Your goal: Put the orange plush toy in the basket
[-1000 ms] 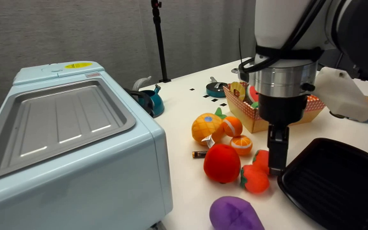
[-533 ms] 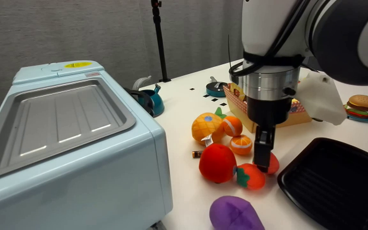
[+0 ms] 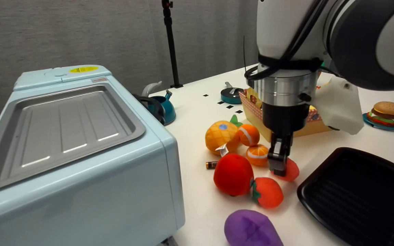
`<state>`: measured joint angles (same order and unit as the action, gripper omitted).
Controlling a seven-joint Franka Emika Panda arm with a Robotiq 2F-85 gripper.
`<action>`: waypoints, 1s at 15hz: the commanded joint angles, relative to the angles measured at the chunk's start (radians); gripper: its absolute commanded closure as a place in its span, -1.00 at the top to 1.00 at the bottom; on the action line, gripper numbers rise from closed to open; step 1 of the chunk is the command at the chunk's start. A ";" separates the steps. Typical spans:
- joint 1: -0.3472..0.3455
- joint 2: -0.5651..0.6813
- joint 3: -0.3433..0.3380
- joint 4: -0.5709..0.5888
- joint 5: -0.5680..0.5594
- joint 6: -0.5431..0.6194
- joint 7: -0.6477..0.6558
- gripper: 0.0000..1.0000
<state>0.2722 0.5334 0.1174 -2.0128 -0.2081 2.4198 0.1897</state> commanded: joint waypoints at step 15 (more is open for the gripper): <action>-0.089 -0.477 -0.093 -0.088 -0.362 -0.008 0.248 -0.93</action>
<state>0.2205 0.0646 0.0155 -2.1412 -0.4838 2.4126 0.3662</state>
